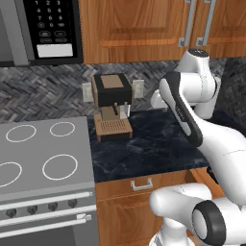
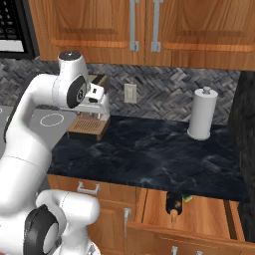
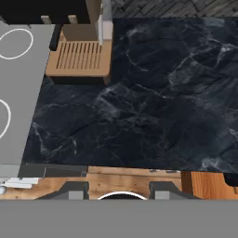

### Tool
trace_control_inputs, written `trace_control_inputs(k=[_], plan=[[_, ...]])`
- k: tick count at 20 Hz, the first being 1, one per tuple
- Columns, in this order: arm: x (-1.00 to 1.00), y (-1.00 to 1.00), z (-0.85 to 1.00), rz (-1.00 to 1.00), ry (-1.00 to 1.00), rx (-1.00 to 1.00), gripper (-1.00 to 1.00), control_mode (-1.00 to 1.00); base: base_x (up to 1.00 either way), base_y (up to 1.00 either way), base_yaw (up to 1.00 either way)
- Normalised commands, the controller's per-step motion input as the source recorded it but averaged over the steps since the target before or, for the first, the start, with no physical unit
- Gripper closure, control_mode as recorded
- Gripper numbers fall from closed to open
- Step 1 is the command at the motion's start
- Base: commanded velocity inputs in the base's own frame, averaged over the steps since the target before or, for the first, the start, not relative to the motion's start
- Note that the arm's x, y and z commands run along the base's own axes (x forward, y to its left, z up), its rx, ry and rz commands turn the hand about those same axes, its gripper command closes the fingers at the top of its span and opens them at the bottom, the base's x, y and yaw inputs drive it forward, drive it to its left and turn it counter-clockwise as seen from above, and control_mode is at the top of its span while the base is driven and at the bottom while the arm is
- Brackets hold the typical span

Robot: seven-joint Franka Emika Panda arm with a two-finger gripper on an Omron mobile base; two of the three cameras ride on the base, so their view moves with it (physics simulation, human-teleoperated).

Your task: Restock the sink supplies by placing the sponge and soap dispenser on the counter and next to the sink. Make sure the soap dispenser is upright.

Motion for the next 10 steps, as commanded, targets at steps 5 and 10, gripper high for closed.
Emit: trace_control_inputs(k=[5, 10], plan=[[-0.33, -0.1, -0.13, 0.03, -0.02, 0.03, -1.0, -1.0, 0.0, 0.0, 0.0], [-0.89, -0.91, -0.81, 0.02, -0.1, 0.14, -1.0, -1.0, 0.0, 0.0, 0.0]])
